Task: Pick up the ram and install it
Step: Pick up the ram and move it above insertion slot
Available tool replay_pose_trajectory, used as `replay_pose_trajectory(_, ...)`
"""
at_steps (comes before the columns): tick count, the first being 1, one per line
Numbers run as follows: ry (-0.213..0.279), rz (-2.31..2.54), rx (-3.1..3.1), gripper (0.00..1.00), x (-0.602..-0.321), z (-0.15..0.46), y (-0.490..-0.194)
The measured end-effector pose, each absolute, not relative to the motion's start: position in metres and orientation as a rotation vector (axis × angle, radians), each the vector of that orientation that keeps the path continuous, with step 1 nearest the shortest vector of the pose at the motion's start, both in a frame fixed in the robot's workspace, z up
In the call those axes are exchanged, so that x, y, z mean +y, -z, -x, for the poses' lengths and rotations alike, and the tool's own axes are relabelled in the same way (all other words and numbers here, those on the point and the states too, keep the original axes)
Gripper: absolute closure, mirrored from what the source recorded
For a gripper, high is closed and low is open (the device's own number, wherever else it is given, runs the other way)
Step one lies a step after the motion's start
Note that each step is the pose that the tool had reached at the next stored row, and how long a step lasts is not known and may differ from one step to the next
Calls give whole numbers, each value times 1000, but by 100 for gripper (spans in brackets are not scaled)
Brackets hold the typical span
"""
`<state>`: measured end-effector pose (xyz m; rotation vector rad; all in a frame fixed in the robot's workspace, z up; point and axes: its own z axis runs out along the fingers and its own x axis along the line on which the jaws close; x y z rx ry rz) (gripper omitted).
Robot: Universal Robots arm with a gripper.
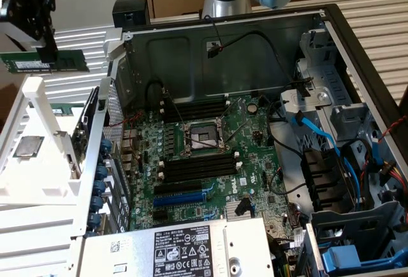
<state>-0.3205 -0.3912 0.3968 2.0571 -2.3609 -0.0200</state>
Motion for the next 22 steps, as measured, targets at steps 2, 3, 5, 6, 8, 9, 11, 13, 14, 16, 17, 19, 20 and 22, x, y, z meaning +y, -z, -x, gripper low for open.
replay_pose_trajectory(2,13,-2055,-2358,87,-391,308,-397)
replay_pose_trajectory(3,11,-2054,-2357,87,-391,300,-397)
replay_pose_trajectory(5,9,-2053,-2357,87,-391,291,-398)
replay_pose_trajectory(6,9,-2053,-2356,87,-391,286,-398)
replay_pose_trajectory(8,7,-2052,-2356,87,-391,277,-398)
replay_pose_trajectory(9,6,-2052,-2355,87,-391,272,-398)
replay_pose_trajectory(11,5,-2051,-2355,87,-391,259,-398)
replay_pose_trajectory(13,5,-2051,-2354,87,-391,250,-398)
replay_pose_trajectory(14,5,-2050,-2353,87,-391,245,-398)
replay_pose_trajectory(16,5,-2050,-2353,87,-391,236,-398)
replay_pose_trajectory(17,5,-2049,-2352,87,-391,231,-398)
replay_pose_trajectory(19,4,-2049,-2352,87,-391,222,-398)
replay_pose_trajectory(20,3,-2049,-2352,87,-391,218,-397)
replay_pose_trajectory(22,1,-2048,-2351,87,-391,203,-397)
